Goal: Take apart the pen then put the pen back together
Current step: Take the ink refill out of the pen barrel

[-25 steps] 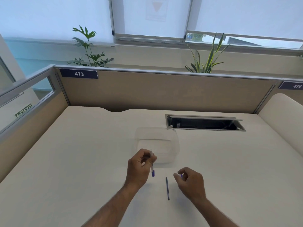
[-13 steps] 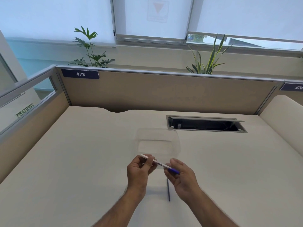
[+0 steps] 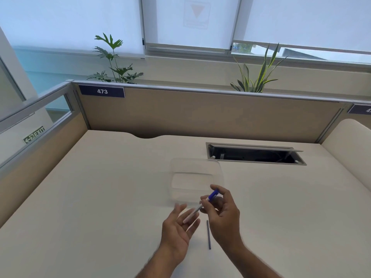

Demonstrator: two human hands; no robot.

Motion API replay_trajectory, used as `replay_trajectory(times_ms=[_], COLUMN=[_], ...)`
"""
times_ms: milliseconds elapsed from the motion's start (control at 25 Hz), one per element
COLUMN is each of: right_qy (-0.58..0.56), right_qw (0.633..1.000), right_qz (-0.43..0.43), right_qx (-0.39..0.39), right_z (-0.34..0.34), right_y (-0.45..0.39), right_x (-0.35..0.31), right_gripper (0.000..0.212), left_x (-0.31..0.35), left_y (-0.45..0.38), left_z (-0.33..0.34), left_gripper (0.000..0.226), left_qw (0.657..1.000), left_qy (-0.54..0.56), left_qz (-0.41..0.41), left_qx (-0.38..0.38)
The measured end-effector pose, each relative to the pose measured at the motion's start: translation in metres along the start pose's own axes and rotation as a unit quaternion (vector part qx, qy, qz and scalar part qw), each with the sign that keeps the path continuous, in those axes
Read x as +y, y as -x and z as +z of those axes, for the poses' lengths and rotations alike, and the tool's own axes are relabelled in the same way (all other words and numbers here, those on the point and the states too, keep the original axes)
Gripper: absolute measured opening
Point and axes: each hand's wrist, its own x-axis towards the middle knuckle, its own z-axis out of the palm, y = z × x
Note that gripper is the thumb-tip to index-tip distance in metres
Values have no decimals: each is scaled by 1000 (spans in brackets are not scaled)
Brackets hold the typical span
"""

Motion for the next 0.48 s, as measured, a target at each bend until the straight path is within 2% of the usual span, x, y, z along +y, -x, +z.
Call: replay_trajectory(times_ms=[120,200,320,480], right_qy=[62,73,93,125], right_qw=[994,988,981,975], right_qz=[-91,-134,-170,-175], right_qx=[-14,-17,-17,-51], right_z=[1,1,1,2], right_y=[4,5,5,8], right_x=[-5,-10,-15,-14], right_gripper=[54,57,58,58], left_x=[-1,-1,-1,-1], left_y=[0,-1,-2,1], left_z=[-2,-4,-4,2], left_gripper=[69,81,87,90], left_qw=[999,998,998,999], left_qy=[45,53,42,33], left_qz=[-30,-35,-38,-33], left_qx=[0,-7,-12,-20])
